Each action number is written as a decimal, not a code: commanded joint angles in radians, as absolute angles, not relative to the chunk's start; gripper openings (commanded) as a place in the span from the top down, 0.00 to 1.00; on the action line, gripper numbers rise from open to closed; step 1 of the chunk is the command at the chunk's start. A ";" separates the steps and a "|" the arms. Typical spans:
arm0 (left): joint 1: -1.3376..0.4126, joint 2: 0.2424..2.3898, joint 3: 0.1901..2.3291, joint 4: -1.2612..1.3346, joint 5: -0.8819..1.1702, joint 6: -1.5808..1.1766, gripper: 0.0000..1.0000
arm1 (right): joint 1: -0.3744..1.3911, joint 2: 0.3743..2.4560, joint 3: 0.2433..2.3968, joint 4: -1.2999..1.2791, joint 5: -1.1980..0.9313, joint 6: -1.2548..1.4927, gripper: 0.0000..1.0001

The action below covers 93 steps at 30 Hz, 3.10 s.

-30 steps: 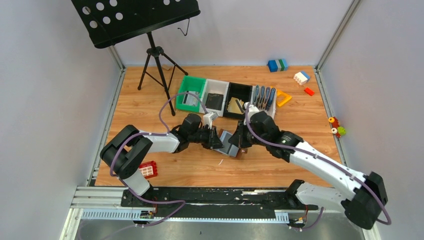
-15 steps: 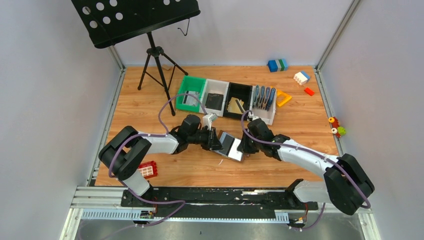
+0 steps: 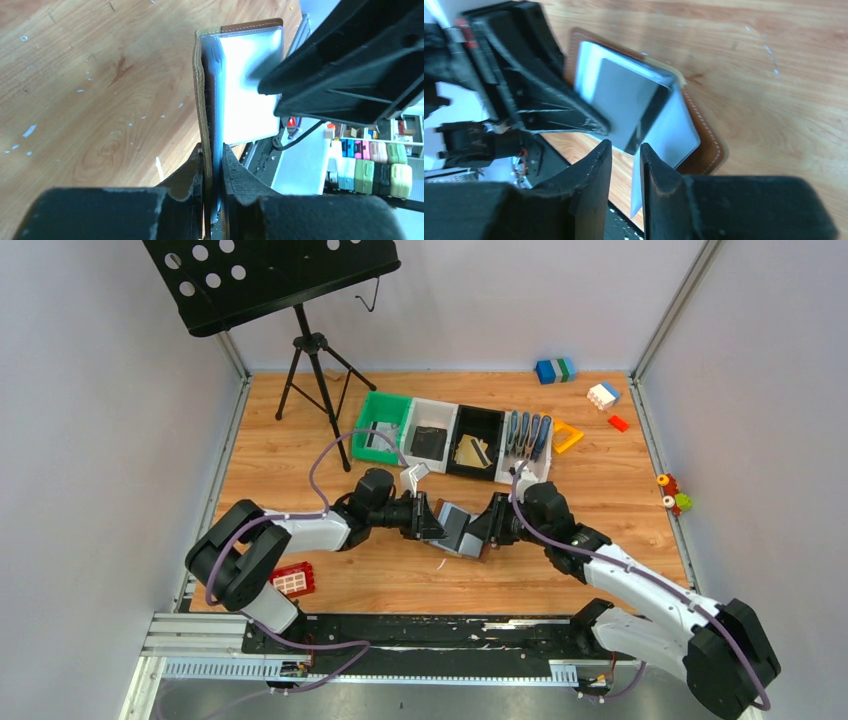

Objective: Take the credit cards out of the card holder
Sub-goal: Remove the credit card from the card holder.

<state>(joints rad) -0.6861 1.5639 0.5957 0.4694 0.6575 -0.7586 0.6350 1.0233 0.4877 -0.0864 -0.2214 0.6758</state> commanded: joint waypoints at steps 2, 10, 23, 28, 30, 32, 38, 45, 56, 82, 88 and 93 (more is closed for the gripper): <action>-0.686 1.488 0.596 0.497 0.688 -0.832 0.95 | 0.632 0.937 0.483 -0.009 -0.340 0.683 0.70; -0.686 1.385 0.586 0.456 0.688 -0.867 0.96 | 0.630 1.023 0.516 -0.036 -0.335 0.736 0.69; -0.686 1.246 0.516 0.612 0.746 -1.079 0.96 | 0.626 0.891 0.430 0.193 -0.482 0.837 0.71; -0.686 1.202 0.494 0.762 0.790 -1.213 0.97 | 0.624 0.855 0.409 0.271 -0.542 0.915 0.73; -0.686 1.176 0.495 0.789 0.794 -1.252 0.97 | 0.624 0.832 0.404 0.291 -0.551 0.943 0.74; -0.686 1.145 0.500 0.790 0.799 -1.270 0.97 | 0.625 0.811 0.399 0.301 -0.556 0.961 0.76; -0.687 1.099 0.520 0.737 0.795 -1.260 0.97 | 0.625 0.781 0.374 0.402 -0.584 1.021 0.90; -0.704 1.107 0.529 0.785 0.808 -1.300 0.97 | 0.625 0.860 0.360 0.599 -0.676 1.119 0.91; -0.699 1.060 0.540 0.727 0.774 -1.268 0.77 | 0.624 0.771 0.389 0.346 -0.593 1.032 1.00; -0.628 0.983 0.495 0.746 0.749 -1.315 1.00 | 0.609 0.769 0.350 0.429 -0.600 1.074 0.63; -0.638 0.993 0.497 0.747 0.750 -1.313 1.00 | 0.611 0.830 0.374 0.524 -0.631 1.110 0.63; -0.639 1.002 0.482 0.752 0.743 -1.304 1.00 | 0.611 0.815 0.384 0.508 -0.609 1.114 0.85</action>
